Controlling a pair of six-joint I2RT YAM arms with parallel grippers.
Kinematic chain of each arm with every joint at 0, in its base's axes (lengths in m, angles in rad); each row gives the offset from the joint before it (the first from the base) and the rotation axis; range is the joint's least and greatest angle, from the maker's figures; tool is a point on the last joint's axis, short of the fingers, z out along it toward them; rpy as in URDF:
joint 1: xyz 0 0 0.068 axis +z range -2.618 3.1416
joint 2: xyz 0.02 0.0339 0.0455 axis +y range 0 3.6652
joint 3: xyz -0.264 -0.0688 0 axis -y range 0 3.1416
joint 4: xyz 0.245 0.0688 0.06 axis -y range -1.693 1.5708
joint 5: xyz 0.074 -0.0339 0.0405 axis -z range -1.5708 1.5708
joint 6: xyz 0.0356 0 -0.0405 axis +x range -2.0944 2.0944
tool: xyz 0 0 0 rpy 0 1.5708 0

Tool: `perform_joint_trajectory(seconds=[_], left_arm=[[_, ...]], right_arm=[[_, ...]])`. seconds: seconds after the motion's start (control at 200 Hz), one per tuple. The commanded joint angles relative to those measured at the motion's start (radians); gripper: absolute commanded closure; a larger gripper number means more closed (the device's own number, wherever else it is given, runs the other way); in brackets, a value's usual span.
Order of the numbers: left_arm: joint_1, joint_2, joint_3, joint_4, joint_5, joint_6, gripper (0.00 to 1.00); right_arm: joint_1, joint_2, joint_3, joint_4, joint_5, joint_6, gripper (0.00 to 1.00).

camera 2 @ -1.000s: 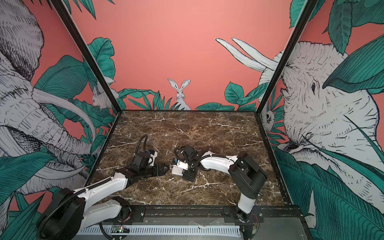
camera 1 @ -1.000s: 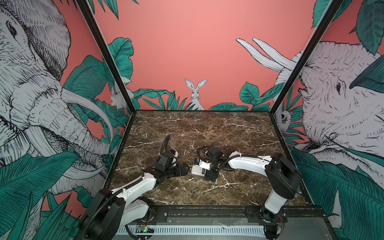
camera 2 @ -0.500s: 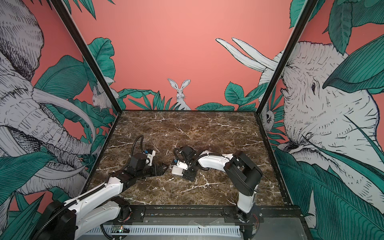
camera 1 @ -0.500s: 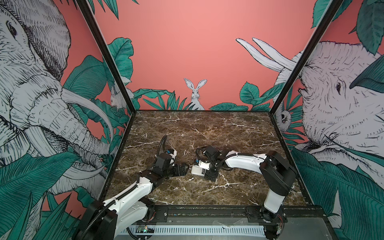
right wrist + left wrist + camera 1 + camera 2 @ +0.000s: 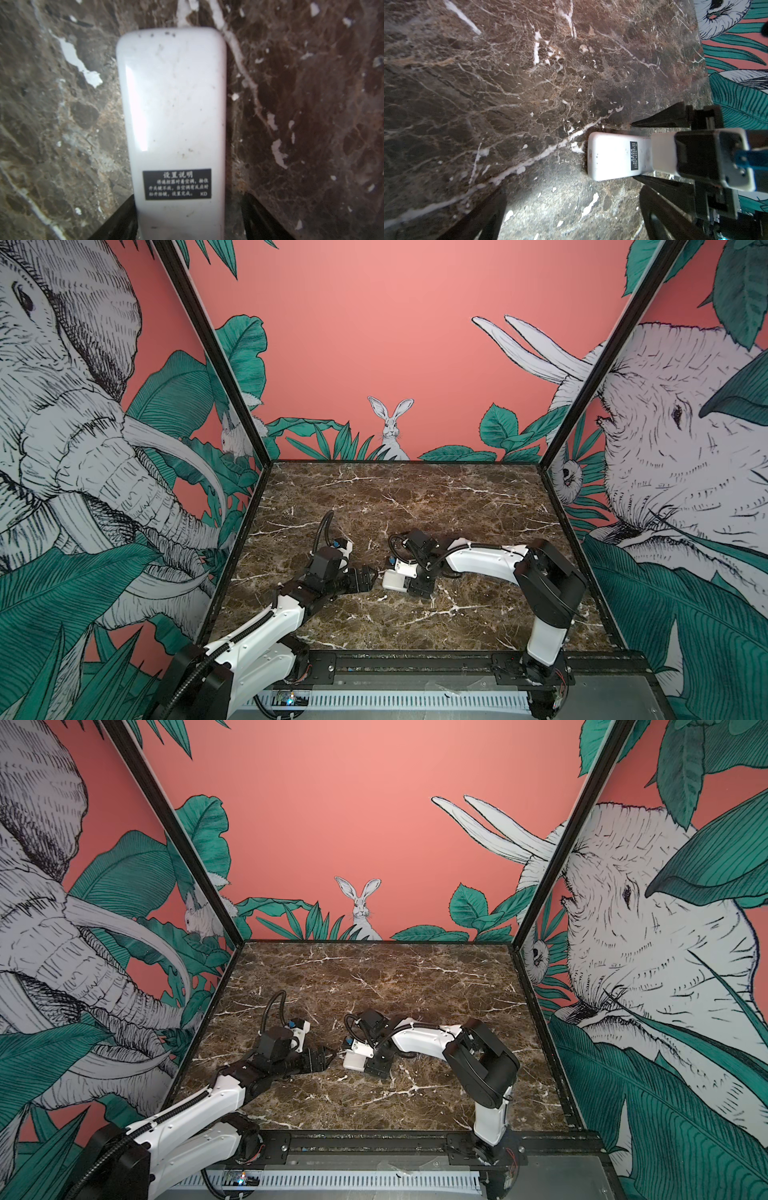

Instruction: Load the batteries into the remote control

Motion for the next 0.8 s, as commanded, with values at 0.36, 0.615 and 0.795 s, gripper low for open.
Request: perform_joint_trajectory(seconds=[0.36,0.615,0.795], left_arm=[[0.009,-0.039,0.008,-0.060,-0.027,0.012,0.01],[0.009,-0.068,0.011,-0.076,-0.043,0.012,0.01],[0.009,-0.071,0.033,-0.068,-0.040,0.031,0.01]], right_arm=[[0.001,0.013,0.002,-0.030,0.035,-0.023,0.44],[0.008,-0.007,-0.008,-0.016,0.044,-0.003,0.61],[0.004,-0.087,-0.054,0.050,0.000,0.060,0.70]])
